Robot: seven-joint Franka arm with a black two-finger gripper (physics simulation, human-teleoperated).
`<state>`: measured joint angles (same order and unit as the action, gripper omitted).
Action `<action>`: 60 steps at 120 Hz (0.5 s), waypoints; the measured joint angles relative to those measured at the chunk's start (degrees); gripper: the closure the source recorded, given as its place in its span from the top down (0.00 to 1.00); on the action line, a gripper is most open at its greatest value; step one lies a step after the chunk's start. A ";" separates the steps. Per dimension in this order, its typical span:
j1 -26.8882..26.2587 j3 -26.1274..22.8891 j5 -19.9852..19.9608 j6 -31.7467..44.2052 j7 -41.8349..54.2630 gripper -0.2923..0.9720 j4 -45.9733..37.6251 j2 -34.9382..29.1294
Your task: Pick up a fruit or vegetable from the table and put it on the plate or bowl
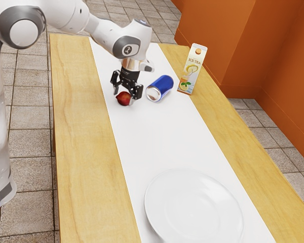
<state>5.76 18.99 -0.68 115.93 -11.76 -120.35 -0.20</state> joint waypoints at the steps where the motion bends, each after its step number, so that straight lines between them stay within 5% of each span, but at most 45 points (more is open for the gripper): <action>1: 0.01 0.00 -0.01 0.00 0.00 0.75 0.00 0.01; 60: 0.66 -0.02 -0.09 0.07 0.11 0.62 0.00 0.40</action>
<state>6.43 18.97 -0.77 116.00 -11.65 -120.35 0.20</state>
